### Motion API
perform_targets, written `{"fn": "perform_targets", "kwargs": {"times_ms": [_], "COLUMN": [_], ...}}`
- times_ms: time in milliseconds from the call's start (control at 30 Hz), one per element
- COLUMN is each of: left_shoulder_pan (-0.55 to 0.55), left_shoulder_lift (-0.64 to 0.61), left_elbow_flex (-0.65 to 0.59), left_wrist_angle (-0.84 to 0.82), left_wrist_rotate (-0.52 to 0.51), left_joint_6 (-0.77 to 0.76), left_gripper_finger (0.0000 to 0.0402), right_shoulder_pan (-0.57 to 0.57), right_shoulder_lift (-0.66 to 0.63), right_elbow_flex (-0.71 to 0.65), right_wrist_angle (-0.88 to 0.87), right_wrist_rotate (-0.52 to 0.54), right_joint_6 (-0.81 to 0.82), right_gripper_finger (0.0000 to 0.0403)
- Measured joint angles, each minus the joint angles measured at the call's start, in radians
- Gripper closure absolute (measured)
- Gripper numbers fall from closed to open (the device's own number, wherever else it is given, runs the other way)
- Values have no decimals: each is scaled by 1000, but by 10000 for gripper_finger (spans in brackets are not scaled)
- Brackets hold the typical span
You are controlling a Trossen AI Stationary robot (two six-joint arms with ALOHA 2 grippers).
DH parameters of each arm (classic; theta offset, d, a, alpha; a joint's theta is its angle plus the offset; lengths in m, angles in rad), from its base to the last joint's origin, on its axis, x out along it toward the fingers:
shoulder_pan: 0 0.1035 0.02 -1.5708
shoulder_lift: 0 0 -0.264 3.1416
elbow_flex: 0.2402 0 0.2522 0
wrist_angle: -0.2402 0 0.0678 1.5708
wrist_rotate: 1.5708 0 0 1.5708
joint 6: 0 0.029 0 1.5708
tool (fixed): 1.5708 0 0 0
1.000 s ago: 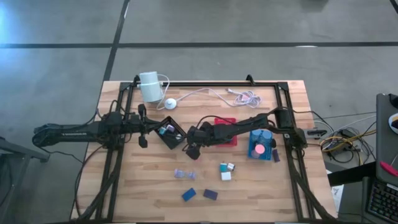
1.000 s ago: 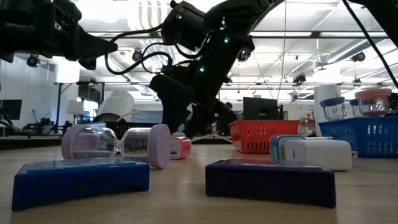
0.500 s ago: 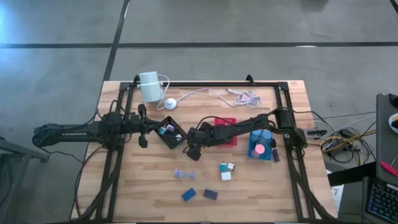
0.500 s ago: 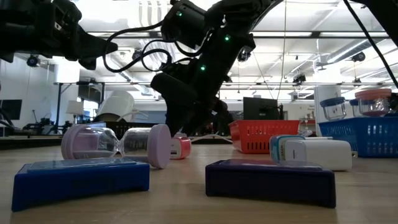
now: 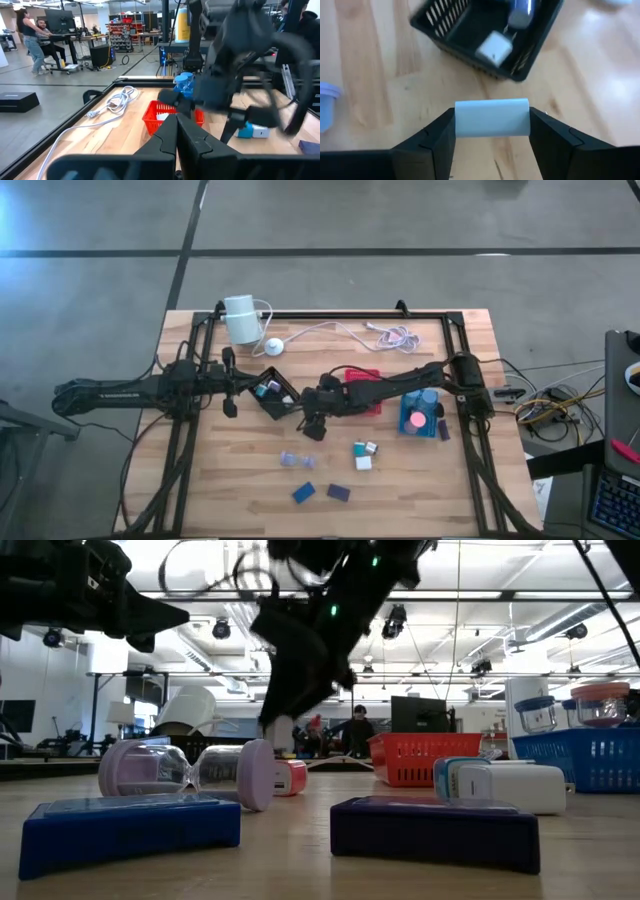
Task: Pick & Place Office items
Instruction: Put the top white charger adaptor into the black bin
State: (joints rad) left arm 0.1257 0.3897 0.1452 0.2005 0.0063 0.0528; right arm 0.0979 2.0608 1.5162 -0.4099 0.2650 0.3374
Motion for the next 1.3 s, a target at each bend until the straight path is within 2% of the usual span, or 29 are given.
{"fn": "perform_targets", "kwargs": {"times_ms": [133,267,500,600,900,1100,1300], "left_shoulder_pan": [0,0,1,1,1,1,1], "left_shoulder_lift": [0,0,-2,-2,-2,-2,-1], "left_elbow_flex": [0,0,0,0,-1,-2,-2], "left_wrist_angle": [0,0,-7,-7,-7,-7,-7], "left_wrist_rotate": [0,-1,-3,-4,-7,-7,-7], "left_joint_6": [0,0,4,4,30,30,30], "left_gripper_finger": [394,394,394,394,394,394,394], "right_shoulder_pan": [35,69,72,73,73,73,72], "right_shoulder_lift": [-88,-223,-536,-661,-1000,-1176,-1312], "right_elbow_flex": [-26,-134,-519,-685,-1065,-1287,-1410], "right_wrist_angle": [67,250,733,880,1173,1404,1414], "right_wrist_rotate": [26,16,-110,-117,-102,-101,-40], "right_joint_6": [-72,-131,-135,-124,-144,-162,-163], "right_gripper_finger": [203,203,203,203,203,203,203]}}
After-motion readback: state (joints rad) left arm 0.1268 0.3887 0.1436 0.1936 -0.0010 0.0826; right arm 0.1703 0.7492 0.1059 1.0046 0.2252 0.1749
